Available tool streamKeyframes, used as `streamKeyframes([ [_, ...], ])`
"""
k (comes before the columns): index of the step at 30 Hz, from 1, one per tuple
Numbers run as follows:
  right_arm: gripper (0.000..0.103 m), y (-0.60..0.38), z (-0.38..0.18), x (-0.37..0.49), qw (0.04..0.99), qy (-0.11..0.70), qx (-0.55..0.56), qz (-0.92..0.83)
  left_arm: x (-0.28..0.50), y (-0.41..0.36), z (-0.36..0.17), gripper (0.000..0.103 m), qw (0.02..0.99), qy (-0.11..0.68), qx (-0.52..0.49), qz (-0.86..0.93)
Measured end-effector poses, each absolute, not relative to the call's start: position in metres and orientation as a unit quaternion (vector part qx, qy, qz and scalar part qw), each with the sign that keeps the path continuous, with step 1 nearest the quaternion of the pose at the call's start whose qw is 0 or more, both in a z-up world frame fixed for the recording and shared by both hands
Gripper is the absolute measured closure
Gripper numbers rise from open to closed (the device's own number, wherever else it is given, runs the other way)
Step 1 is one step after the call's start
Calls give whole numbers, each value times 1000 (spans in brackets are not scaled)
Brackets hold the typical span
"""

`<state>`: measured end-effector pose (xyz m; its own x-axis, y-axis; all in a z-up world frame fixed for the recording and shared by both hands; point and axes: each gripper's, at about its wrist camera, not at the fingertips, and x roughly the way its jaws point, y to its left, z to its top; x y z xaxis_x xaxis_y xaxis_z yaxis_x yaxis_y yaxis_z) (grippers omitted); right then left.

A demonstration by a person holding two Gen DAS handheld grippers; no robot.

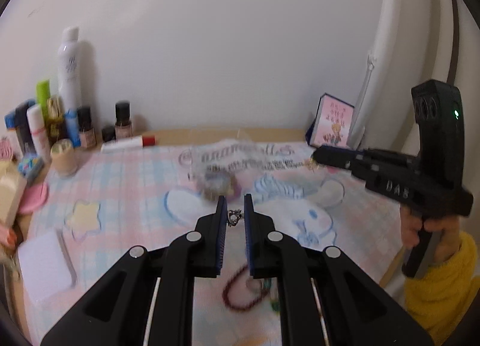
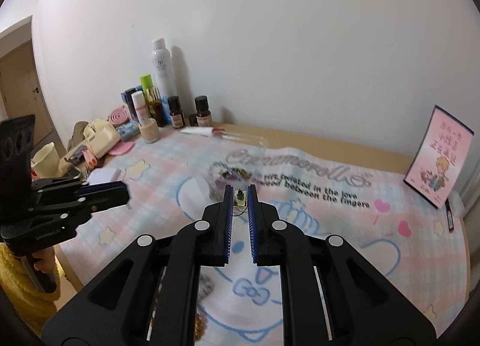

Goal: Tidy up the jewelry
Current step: 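Carry the ring and earring in both tools over the clear box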

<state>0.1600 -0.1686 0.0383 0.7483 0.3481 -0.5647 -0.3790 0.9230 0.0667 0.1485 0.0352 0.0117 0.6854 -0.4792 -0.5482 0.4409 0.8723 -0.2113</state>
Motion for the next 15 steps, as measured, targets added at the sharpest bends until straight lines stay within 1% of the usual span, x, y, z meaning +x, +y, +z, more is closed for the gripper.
streamKeyframes([
  [3,94,-164,43,169,933,299,-22,198,163,27,25,92,926,290,-14,-243],
  [8,94,-155,48,181,932,298,-34,201,191,21,36,92,929,282,-17,-240],
  [15,94,-149,45,207,932,307,-29,191,240,17,33,92,915,318,-52,-244],
])
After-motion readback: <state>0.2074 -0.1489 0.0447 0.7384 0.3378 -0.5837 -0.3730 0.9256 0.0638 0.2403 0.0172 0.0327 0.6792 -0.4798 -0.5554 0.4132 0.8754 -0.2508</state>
